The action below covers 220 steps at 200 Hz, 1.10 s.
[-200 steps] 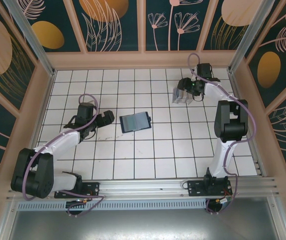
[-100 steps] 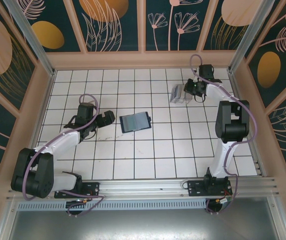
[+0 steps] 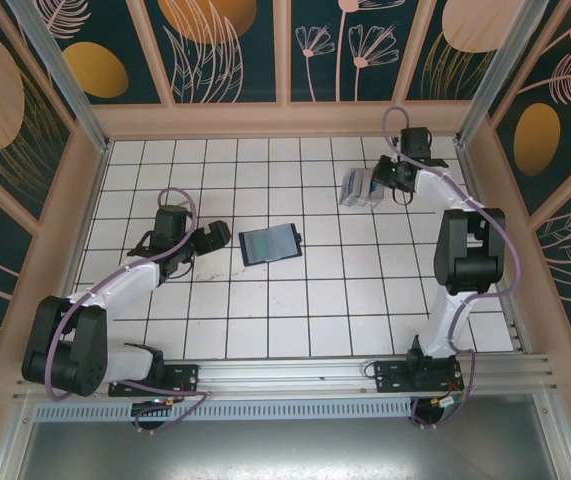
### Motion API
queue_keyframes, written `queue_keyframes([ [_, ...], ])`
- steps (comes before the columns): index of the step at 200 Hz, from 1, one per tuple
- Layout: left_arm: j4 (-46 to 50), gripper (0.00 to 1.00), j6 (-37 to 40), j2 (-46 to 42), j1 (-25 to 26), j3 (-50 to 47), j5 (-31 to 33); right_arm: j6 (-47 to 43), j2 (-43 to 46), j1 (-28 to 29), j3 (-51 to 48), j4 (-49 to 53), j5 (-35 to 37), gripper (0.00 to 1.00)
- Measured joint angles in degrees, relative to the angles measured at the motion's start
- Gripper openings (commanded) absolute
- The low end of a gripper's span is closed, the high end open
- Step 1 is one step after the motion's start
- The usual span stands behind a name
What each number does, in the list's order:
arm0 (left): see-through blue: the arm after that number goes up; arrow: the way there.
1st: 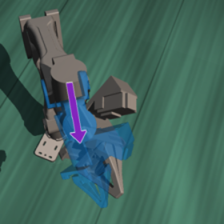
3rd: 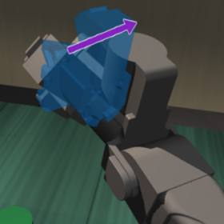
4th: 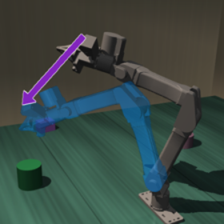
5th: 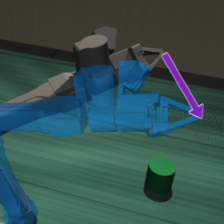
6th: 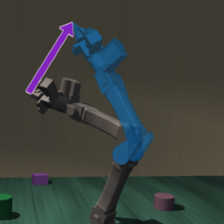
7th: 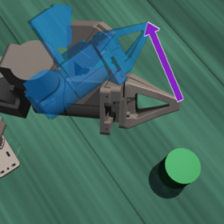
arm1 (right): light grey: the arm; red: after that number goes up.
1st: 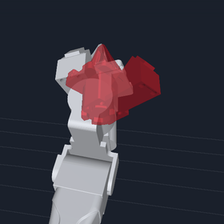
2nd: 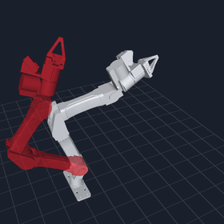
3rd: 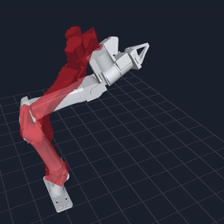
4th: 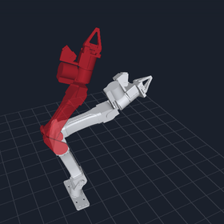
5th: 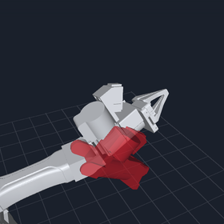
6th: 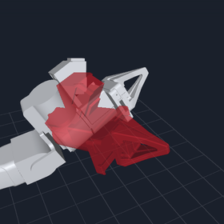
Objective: Put the credit cards into the card holder
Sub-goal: Pick up the credit card from the storage box, then insert the credit card into the card slot.
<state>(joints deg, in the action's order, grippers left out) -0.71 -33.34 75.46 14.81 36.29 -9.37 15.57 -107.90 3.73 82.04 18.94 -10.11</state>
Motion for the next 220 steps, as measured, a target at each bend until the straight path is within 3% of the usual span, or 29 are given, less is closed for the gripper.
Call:
queue_keyframes([
  [70, -2.97, 0.99, -4.48, -1.36, -0.24, -1.7, -8.09, -0.24, 19.61, 0.61, -13.18, -0.22, -0.52, 0.0],
  [103, -1.97, 0.99, -5.84, -0.02, -0.28, -1.44, -10.12, -0.28, 25.75, 4.87, -17.18, -0.68, -4.5, 0.0],
  [154, -1.2, 0.99, -6.88, 0.26, -0.28, -2.14, -9.09, -0.26, 17.16, 15.56, -17.68, -1.16, -16.63, 0.0],
  [188, -1.9, 0.98, -7.34, 4.87, -0.26, -2.14, -13.05, -0.7, 7.23, 17.68, -16.46, -2.97, -28.55, 0.0],
  [220, -2.97, 0.96, -8.39, 7.13, 0.76, -2.16, -15.74, -1.79, -1.22, 19.12, -12.83, -3.3, -33.59, 0.0],
])
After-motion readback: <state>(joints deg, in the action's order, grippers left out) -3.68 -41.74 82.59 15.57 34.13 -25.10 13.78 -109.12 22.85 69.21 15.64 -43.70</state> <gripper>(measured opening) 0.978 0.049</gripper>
